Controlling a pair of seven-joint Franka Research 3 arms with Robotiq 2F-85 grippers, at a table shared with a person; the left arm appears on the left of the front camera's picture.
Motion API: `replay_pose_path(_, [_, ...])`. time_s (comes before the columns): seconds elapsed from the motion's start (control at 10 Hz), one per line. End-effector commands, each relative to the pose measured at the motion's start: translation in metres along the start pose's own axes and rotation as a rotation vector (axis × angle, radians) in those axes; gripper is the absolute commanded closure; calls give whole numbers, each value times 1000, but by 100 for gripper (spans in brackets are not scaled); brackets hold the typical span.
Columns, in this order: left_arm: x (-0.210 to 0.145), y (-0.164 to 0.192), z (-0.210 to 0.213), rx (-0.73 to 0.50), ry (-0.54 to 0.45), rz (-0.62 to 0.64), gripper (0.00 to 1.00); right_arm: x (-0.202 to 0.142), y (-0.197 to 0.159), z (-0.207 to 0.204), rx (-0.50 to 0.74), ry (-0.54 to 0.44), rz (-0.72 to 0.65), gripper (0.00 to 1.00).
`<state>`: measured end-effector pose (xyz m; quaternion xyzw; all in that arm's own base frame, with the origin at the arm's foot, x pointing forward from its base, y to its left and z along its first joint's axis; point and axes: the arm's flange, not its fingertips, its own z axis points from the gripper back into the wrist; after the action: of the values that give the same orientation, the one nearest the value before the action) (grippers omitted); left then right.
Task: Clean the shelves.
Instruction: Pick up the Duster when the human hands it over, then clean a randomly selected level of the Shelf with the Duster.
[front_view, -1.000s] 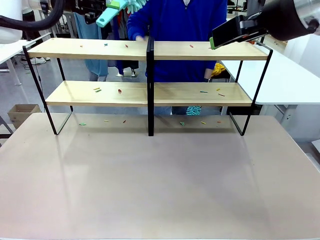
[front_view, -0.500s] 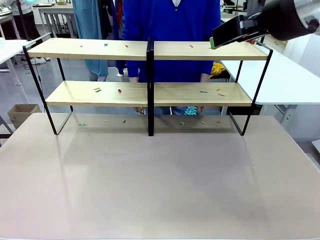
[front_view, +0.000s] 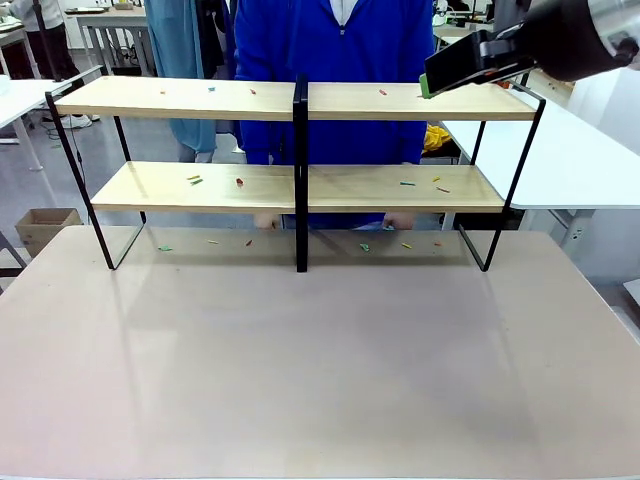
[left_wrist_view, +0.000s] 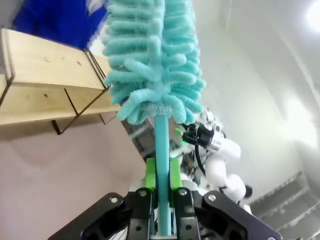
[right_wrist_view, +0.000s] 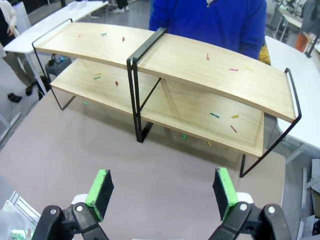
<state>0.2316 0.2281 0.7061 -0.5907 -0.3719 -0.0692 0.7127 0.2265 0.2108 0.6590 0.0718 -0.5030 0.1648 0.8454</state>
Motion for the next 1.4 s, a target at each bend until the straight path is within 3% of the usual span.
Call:
replay_pose_path(0.0, [-43,12,21,-27,-88,49,100,1,-1,0,6,2,-2,0])
replay_pose_path(0.1, [-53,22,25,-28,-94,87,100,1,-1,0,6,2,-2,0])
replay_pose_path(0.2, [-27,8,28,-3,-66,34,100,1,-1,0,6,2,-2,0])
replay_pose_path(1.0, [-27,8,28,-3,-66,34,100,1,-1,0,6,2,-2,0])
replay_pose_path(1.1, [-27,10,25,12,-60,46,88,1,-1,0,6,2,-2,0])
replay_pose_path(1.3, [-38,-1,-50,13,399,37,88,1,-1,0,6,2,-2,0])
